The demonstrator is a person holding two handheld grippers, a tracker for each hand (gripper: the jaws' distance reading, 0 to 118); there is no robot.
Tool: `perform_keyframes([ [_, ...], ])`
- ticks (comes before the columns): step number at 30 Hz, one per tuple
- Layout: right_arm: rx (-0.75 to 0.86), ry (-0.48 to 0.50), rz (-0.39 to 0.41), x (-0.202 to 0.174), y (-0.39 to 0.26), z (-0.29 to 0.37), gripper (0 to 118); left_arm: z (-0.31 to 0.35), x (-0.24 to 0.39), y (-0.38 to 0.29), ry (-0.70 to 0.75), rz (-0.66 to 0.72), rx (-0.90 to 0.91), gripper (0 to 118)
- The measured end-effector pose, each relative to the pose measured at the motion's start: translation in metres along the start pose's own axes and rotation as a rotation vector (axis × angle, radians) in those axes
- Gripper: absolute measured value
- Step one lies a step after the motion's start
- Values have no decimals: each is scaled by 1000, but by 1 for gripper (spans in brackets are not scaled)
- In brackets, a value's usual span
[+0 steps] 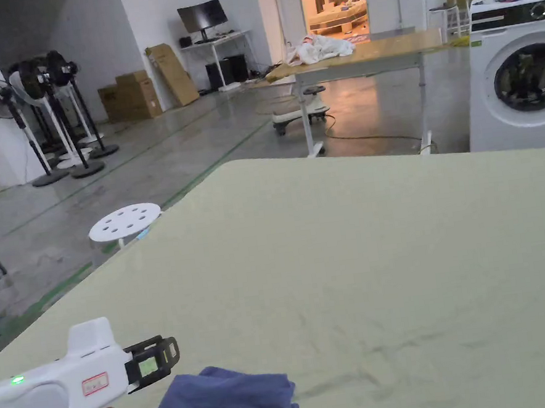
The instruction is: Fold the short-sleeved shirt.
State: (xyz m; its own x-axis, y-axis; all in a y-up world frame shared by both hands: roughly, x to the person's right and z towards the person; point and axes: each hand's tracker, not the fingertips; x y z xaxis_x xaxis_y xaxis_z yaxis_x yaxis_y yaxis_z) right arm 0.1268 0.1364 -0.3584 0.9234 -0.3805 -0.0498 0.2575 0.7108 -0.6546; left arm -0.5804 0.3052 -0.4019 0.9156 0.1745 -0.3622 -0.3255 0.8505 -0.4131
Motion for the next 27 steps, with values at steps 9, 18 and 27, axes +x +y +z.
perform_keyframes([
  [9,306,59,213,-66,55,23,0,122,120,-69,-203,-321,318,71],
  [18,516,57,287,-99,72,70,0,176,202,-128,-238,-374,486,30],
  [27,556,19,340,-108,70,62,0,207,212,-127,-288,-335,530,0],
])
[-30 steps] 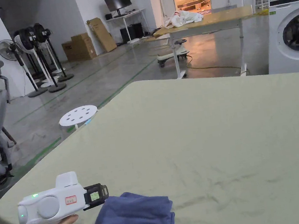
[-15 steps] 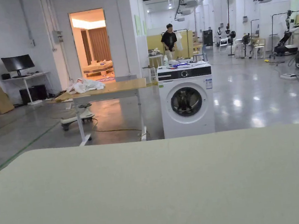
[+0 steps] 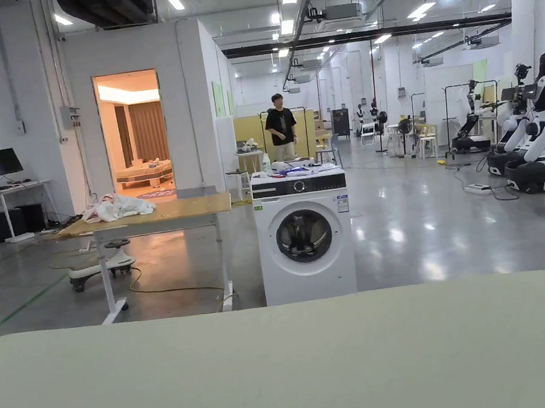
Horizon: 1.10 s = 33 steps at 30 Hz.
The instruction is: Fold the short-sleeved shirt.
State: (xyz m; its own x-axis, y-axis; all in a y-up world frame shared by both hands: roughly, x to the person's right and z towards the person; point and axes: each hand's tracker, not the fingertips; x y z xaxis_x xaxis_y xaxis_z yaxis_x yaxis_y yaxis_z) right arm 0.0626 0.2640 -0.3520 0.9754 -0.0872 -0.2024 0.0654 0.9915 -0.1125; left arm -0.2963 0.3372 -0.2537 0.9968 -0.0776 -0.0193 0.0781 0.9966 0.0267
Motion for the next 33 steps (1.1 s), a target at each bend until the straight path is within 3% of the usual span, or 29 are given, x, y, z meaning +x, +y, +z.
perform_keyframes([
  [2,2,11,15,-3,0,2,0,11,-3,3,-47,34,47,0],
  [7,-11,4,25,-3,1,3,0,11,5,4,1,-28,51,0],
  [10,-33,-22,69,-7,3,7,0,10,-1,9,-2,8,42,0],
  [20,-13,1,102,-11,9,4,0,6,0,7,6,2,32,0],
  [22,-7,1,96,-12,10,3,3,7,-2,9,10,9,35,15],
  [23,-6,6,90,-11,10,3,13,7,-3,10,8,18,35,29],
  [26,-5,28,65,-9,12,2,67,10,-5,15,10,33,49,63],
  [28,17,22,49,-9,12,3,89,11,-7,16,2,52,58,74],
  [32,37,26,33,-10,11,4,115,11,-9,15,10,81,70,102],
  [33,42,26,33,-10,12,4,115,10,-8,14,12,76,69,102],
])
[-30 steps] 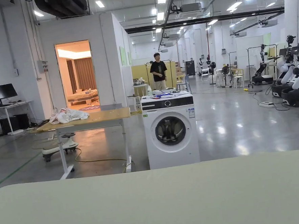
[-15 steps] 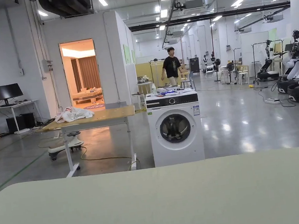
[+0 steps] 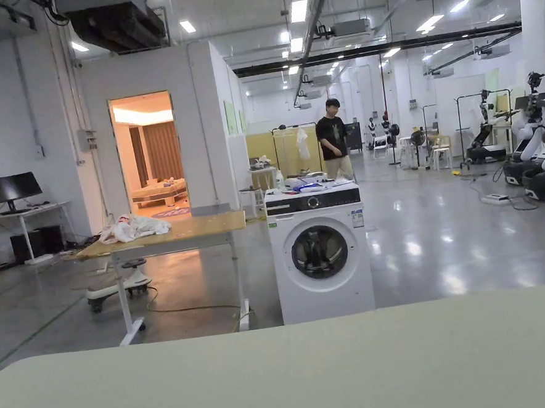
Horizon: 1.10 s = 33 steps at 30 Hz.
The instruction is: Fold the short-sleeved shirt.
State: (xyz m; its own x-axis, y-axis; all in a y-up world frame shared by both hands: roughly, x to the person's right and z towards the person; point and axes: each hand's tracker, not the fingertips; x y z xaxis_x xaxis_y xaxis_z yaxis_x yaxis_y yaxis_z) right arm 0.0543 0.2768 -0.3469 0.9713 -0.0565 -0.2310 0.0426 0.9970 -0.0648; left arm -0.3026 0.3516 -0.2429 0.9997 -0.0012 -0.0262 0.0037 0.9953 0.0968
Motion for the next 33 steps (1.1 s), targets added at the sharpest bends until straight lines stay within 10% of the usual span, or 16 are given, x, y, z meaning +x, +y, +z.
perform_keyframes([
  [4,25,-7,8,-1,2,3,118,-2,7,-2,10,-50,-15,116],
  [24,-4,-1,-23,-2,4,-4,118,-3,7,-3,10,-30,-31,117],
  [33,-53,-201,-224,-9,15,-14,118,-8,8,-2,14,-35,-57,116],
])
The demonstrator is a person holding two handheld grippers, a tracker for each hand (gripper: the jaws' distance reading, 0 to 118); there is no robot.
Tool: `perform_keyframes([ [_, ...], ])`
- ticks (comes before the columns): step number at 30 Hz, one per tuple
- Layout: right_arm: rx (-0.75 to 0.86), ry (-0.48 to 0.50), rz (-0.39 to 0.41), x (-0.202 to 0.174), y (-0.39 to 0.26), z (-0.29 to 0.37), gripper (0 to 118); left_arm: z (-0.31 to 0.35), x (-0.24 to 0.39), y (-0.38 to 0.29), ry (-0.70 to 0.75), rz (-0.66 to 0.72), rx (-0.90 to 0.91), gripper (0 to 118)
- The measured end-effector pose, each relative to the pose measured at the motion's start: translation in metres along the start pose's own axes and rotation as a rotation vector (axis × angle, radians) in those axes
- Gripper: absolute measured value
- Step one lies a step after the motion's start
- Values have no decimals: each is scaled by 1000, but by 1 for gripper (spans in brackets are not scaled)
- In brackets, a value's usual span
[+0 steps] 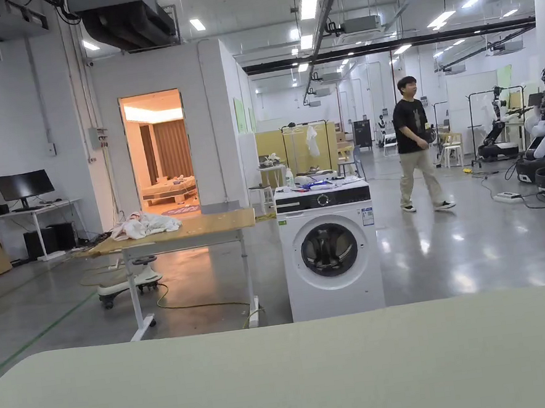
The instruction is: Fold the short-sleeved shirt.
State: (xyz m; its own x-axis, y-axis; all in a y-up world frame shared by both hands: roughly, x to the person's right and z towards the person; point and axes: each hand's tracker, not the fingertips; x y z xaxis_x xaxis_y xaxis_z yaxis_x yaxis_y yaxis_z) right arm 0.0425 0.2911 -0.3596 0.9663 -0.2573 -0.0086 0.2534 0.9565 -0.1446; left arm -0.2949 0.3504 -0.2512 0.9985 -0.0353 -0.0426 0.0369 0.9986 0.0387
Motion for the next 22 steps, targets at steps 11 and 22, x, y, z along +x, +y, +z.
perform_keyframes([
  [11,-217,-85,-37,-27,4,-9,118,-1,-6,2,2,51,-5,116],
  [22,-220,-42,-127,-21,0,-12,118,0,-9,5,8,71,-14,117],
])
